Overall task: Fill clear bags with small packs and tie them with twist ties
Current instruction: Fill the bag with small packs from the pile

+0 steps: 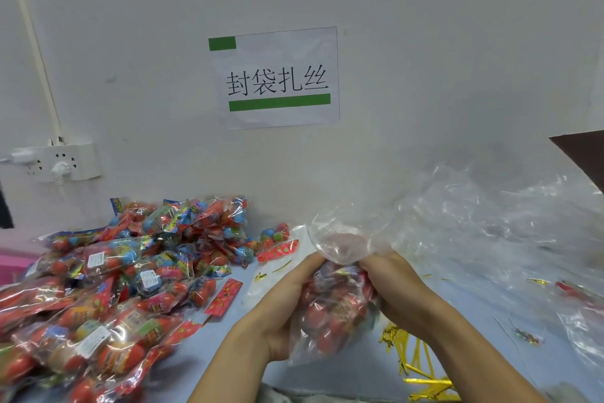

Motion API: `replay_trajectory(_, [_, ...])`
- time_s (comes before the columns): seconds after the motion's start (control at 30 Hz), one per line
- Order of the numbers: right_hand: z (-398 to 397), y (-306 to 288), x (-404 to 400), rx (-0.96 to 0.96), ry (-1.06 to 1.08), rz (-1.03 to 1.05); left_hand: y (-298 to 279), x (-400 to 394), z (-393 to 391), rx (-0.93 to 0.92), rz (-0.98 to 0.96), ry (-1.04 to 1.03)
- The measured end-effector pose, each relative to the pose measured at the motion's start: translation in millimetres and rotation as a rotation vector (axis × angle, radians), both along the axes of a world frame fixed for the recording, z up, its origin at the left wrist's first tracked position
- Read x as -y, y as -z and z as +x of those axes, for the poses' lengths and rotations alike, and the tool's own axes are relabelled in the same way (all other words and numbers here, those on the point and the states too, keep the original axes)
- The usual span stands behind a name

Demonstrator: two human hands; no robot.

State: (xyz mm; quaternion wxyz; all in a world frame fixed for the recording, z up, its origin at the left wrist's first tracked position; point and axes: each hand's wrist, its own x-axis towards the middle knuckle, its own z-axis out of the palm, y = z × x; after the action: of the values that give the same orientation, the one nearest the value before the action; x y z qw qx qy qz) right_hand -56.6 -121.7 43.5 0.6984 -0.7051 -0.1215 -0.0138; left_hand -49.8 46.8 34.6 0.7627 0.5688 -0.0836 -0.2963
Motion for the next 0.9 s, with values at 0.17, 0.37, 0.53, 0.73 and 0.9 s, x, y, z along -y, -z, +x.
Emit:
replay_trajectory(0.17, [-3, -4, 1, 0.008, -0.075, 0.1, -1, -2, 1, 0.013, 0.001, -0.016])
replay_trajectory(0.37, [-5, 0, 5, 0.04, -0.099, 0.064, -6, 0, -1, 0.012, -0.058, -0.059])
replay_trajectory(0.53, [-3, 2, 7, 0.061, -0.142, 0.015, -4, 0, 2, 0.026, -0.068, -0.111])
replay_trajectory(0.73, [-2, 4, 9, 0.09, -0.167, -0.008, -1, -2, 6, 0.048, -0.046, -0.083])
replay_trajectory(0.9, [-2, 5, -4, 0.136, 0.002, -0.009, -7, 2, 0, 0.116, 0.018, -0.132])
